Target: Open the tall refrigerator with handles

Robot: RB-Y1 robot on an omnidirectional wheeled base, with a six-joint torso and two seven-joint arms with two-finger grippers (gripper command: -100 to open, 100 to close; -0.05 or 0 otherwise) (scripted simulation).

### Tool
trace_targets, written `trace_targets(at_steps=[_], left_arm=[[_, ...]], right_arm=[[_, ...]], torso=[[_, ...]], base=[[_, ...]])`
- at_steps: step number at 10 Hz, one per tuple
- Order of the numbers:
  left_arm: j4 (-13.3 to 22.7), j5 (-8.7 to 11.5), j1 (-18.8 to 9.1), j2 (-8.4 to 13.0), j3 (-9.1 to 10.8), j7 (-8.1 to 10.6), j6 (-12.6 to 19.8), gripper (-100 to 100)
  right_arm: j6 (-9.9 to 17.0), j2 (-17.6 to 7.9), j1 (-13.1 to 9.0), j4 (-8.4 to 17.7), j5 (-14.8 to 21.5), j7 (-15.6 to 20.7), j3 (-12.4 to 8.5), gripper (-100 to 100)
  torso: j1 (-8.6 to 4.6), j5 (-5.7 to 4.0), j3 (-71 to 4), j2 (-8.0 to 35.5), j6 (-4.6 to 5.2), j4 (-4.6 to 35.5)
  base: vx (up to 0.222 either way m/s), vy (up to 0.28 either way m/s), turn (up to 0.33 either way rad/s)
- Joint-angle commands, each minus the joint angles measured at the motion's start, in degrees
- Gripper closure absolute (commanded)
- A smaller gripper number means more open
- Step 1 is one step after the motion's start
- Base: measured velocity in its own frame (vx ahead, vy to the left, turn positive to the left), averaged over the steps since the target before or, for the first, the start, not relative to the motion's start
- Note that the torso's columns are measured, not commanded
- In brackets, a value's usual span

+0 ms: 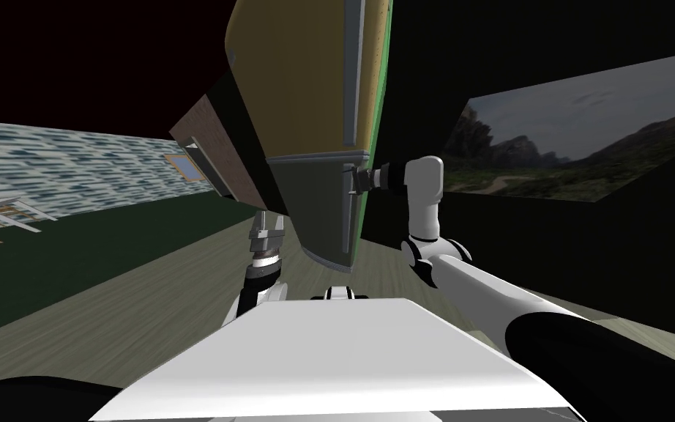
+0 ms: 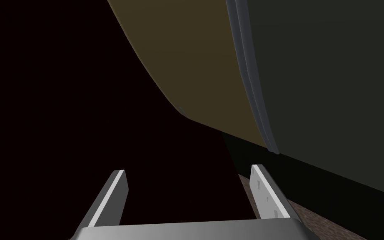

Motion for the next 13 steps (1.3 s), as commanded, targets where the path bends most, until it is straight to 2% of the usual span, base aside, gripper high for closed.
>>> trace_targets(at_steps=[1, 2, 3, 4, 5, 6, 7, 8, 9, 10, 11, 12, 13], left_arm=[[0.00, 0.00, 0.00, 0.00, 0.00, 0.00, 0.00, 0], [0.00, 0.00, 0.00, 0.00, 0.00, 0.00, 0.00, 0], [0.00, 0.00, 0.00, 0.00, 0.00, 0.00, 0.00, 0], [0.00, 0.00, 0.00, 0.00, 0.00, 0.00, 0.00, 0], [0.00, 0.00, 0.00, 0.00, 0.00, 0.00, 0.00, 0], [0.00, 0.00, 0.00, 0.00, 0.00, 0.00, 0.00, 0], [0.00, 0.00, 0.00, 0.00, 0.00, 0.00, 0.00, 0], [0.00, 0.00, 0.00, 0.00, 0.00, 0.00, 0.00, 0], [0.00, 0.00, 0.00, 0.00, 0.00, 0.00, 0.00, 0], [0.00, 0.00, 0.00, 0.00, 0.00, 0.00, 0.00, 0], [0.00, 0.00, 0.00, 0.00, 0.00, 0.00, 0.00, 0], [0.00, 0.00, 0.00, 0.00, 0.00, 0.00, 0.00, 0], [0.00, 0.00, 0.00, 0.00, 0.00, 0.00, 0.00, 0]], right_arm=[[-1.04, -0.74, -2.08, 0.67, 4.06, 0.35, -0.33, -100], [-1.04, -0.74, -2.08, 0.67, 5.43, 0.35, -0.33, -100], [-1.88, -1.36, -3.80, 1.43, 7.15, 0.80, -0.56, -100], [-1.88, -1.36, -3.80, 1.43, 8.74, 0.80, -0.56, -100], [-2.77, -1.96, -5.41, 2.12, 10.52, 1.22, -0.77, -100], [-2.77, -1.96, -5.41, 2.12, 12.23, 1.22, -0.77, -100], [-3.71, -2.54, -6.90, 2.74, 13.97, 1.60, -0.97, -100], [-3.71, -2.54, -6.90, 2.74, 15.42, 1.60, -0.97, -100], [-4.72, -3.10, -8.26, 3.29, 17.15, 1.96, -1.14, -100], [-4.72, -3.10, -8.26, 3.29, 18.23, 1.96, -1.14, -100], [-5.79, -3.63, -9.49, 3.77, 20.14, 2.28, -1.29, -100], [-5.79, -3.63, -9.49, 3.77, 20.75, 2.28, -1.29, -100], [-6.95, -4.12, -10.58, 4.19, 22.52, 2.56, -1.42, -100]], torso=[[-0.14, -0.05, 0.00, 0.00, 0.01, 0.00], [-0.09, -0.03, 0.01, 0.03, 0.01, 0.01], [-0.04, -0.02, 0.01, 0.03, 0.00, 0.01], [0.03, 0.01, 0.00, 0.01, 0.00, 0.01], [0.01, 0.01, -0.05, -0.05, -0.04, 0.00], [0.03, 0.04, -0.21, -0.21, -0.05, 0.06], [-0.02, 0.04, -0.30, -0.32, -0.05, 0.08], [-0.07, 0.04, -0.43, -0.47, -0.04, 0.12], [-0.12, 0.03, -0.50, -0.56, -0.04, 0.11], [-0.11, 0.05, -0.59, -0.65, -0.05, 0.13], [-0.15, 0.04, -0.59, -0.67, -0.04, 0.10], [-0.16, 0.02, -0.57, -0.64, 0.00, 0.09], [-0.24, 0.04, -0.69, -0.75, -0.02, 0.15]], base=[[0.006, 0.048, 0.000], [0.005, 0.049, -0.008], [0.012, 0.064, 0.000], [0.008, 0.057, -0.009], [-0.010, 0.066, -0.002], [-0.018, 0.062, -0.001], [-0.012, 0.061, 0.001], [-0.007, 0.052, -0.003], [-0.004, 0.055, -0.002], [-0.004, 0.047, -0.001], [0.002, 0.052, 0.006], [0.000, 0.047, -0.007], [-0.001, 0.046, -0.008]])
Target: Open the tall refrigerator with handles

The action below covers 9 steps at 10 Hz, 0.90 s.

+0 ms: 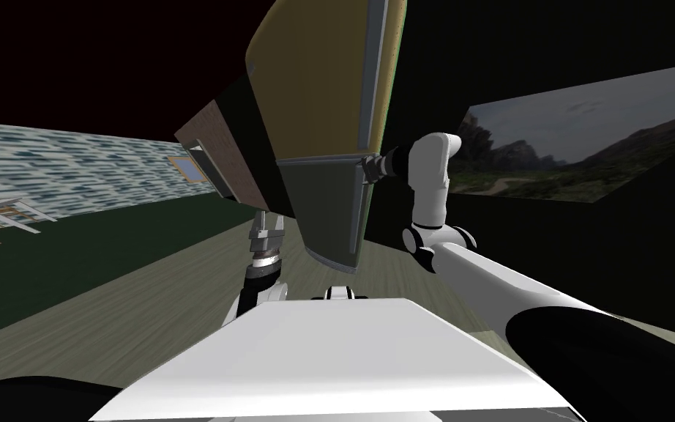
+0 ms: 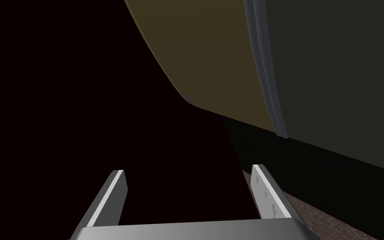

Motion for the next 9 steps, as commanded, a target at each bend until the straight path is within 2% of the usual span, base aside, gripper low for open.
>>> trace_targets(at_steps=[1, 3, 5, 6, 8, 9], left_arm=[[0.00, 0.00, 0.01, 0.00, 0.00, 0.00, 0.00, 0], [0.00, 0.00, 0.01, 0.00, 0.00, 0.00, 0.00, 0], [0.00, 0.00, 0.01, 0.00, 0.00, 0.00, 0.00, 0], [0.00, 0.00, 0.01, 0.00, 0.00, 0.00, 0.00, 0], [0.00, 0.00, 0.00, 0.00, 0.00, 0.00, 0.00, 0], [0.00, 0.00, 0.00, 0.01, 0.01, 0.00, 0.00, 0]], right_arm=[[0.10, -1.04, -2.06, 0.93, 3.33, 0.94, -0.70, -100], [-2.50, -1.88, -3.77, 1.57, 6.78, 1.38, -0.90, -100], [-5.14, -2.44, -4.75, 1.93, 8.72, 1.62, -1.00, -100], [-5.95, -2.56, -4.94, 2.00, 9.09, 1.67, -1.02, -100], [-5.60, -2.53, -4.74, 1.82, 8.71, 1.65, -1.10, -100], [-5.58, -2.53, -4.74, 1.82, 8.70, 1.64, -1.10, 100]], torso=[[0.03, 0.00, -0.01, -0.06, -0.02, -0.09], [0.18, -0.03, 0.18, 0.10, -0.07, -0.32], [0.29, -0.02, 0.60, 0.64, 0.00, -0.19], [0.23, -0.04, 0.76, 0.86, 0.02, -0.12], [0.12, -0.08, 0.80, 0.92, 0.03, -0.09], [0.14, -0.07, 0.75, 0.84, 0.03, -0.12]], base=[[0.021, 0.024, -0.011], [0.020, 0.035, 0.002], [0.021, 0.045, -0.001], [0.005, 0.024, -0.003], [0.002, 0.004, 0.000], [0.000, 0.000, 0.000]])
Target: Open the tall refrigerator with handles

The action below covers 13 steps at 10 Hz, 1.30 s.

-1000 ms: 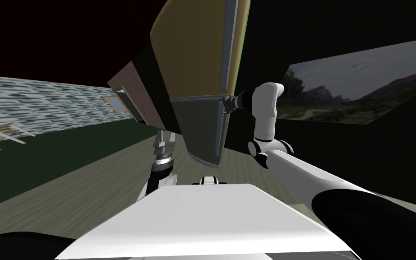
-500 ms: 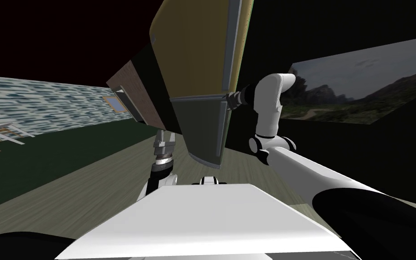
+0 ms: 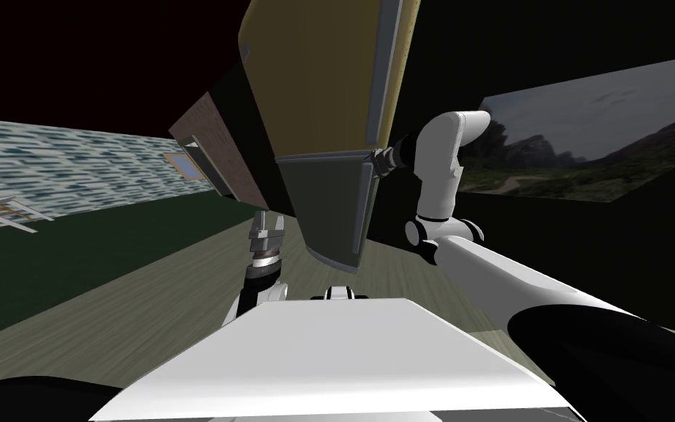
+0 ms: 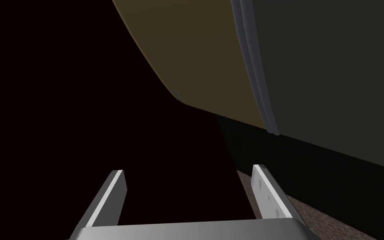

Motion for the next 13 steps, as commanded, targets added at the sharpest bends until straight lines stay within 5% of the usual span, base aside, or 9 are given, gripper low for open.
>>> trace_targets(at_steps=[1, 13], left_arm=[[0.00, 0.00, 0.00, 0.00, 0.00, 0.00, 0.00, 0], [0.00, 0.00, -0.02, -0.02, -0.02, 0.00, 0.00, 0]], right_arm=[[-0.41, -0.15, -0.11, -0.23, 1.66, -0.50, -0.04, 100], [-5.04, -1.36, 0.02, -1.88, 16.54, -4.95, 0.02, 100]], torso=[[0.01, -0.03, -0.02, -0.06, 0.05, -0.09], [0.01, 0.03, -0.33, -0.43, -0.20, -0.23]], base=[[-0.049, 0.113, -0.018], [-0.170, 0.266, -0.046]])
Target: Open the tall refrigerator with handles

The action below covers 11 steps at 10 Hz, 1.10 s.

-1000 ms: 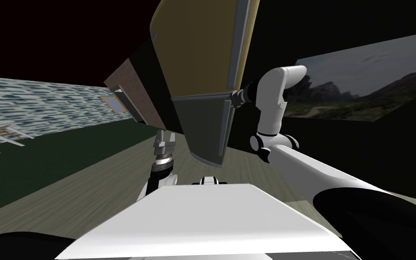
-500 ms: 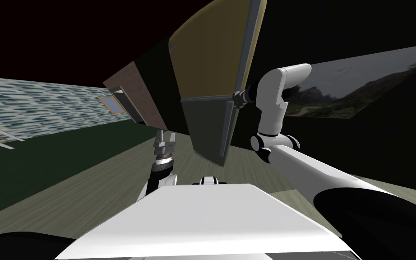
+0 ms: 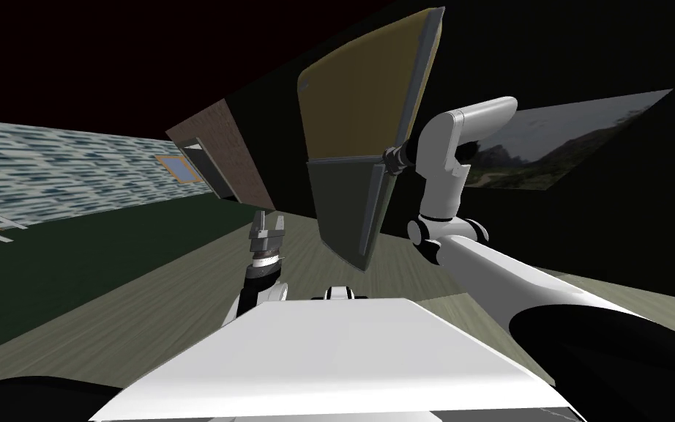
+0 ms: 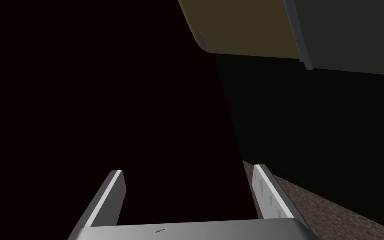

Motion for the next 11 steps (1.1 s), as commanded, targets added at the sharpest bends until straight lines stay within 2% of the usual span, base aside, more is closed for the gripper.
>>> trace_targets(at_steps=[1, 2, 3, 4, 6, 7, 9, 10, 11], left_arm=[[0.00, 0.00, 0.00, 0.00, 0.00, 0.00, 0.00, 0], [0.00, 0.00, 0.01, 0.01, 0.01, 0.00, 0.00, 0], [0.00, 0.00, 0.02, 0.01, 0.01, 0.00, 0.00, 0], [0.00, 0.00, 0.02, 0.00, 0.00, 0.00, 0.00, 0], [0.00, 0.00, 0.01, 0.00, 0.00, 0.00, 0.00, 0], [0.00, 0.00, 0.01, -0.01, -0.01, 0.00, 0.00, 0], [0.00, 0.00, 0.01, 0.00, 0.00, 0.00, 0.00, 0], [0.00, 0.00, 0.02, -0.01, -0.01, 0.00, 0.00, 0], [-0.01, 0.00, 0.02, 0.00, 0.00, 0.00, 0.00, 0]], right_arm=[[-0.18, -0.08, -0.39, 0.22, 1.48, -0.39, 0.12, 100], [-0.30, -0.18, -0.32, 0.74, 3.48, -0.70, 0.13, 100], [-0.34, -0.31, -0.26, 1.21, 5.30, -0.93, 0.09, 100], [-0.34, -0.31, -0.26, 1.21, 5.30, -0.93, 0.09, 100], [-0.43, -0.57, -0.13, 2.14, 8.96, -1.38, 0.02, 100], [-0.43, -0.57, -0.13, 2.14, 8.96, -1.38, 0.02, 100], [-0.51, -0.83, 0.00, 3.08, 12.61, -1.83, -0.06, 100], [-0.51, -0.83, 0.00, 3.08, 12.61, -1.83, -0.06, 100], [-0.56, -0.96, 0.06, 3.54, 14.44, -2.06, -0.10, 100]], torso=[[0.00, -0.07, 0.15, 0.18, 0.20, 0.03], [-0.42, -0.14, 0.07, 0.00, 0.22, 0.09], [-0.22, -0.16, 0.04, 0.01, 0.30, 0.05], [0.19, -0.08, 0.15, 0.13, 0.28, -0.04], [0.30, 0.07, 0.00, -0.02, -0.02, -0.07], [0.48, 0.10, 0.01, -0.01, -0.02, -0.11], [0.10, 0.00, -0.11, -0.18, -0.03, -0.12], [0.30, 0.02, -0.12, -0.23, 0.01, -0.16], [0.15, 0.06, -0.20, -0.29, -0.10, -0.13]], base=[[-0.101, 0.124, -0.015], [-0.070, 0.169, -0.012], [-0.086, 0.303, -0.061], [-0.052, 0.280, -0.061], [-0.096, 0.319, -0.037], [-0.090, 0.273, -0.038], [-0.085, 0.298, -0.021], [-0.063, 0.288, -0.051], [-0.097, 0.286, -0.017]])
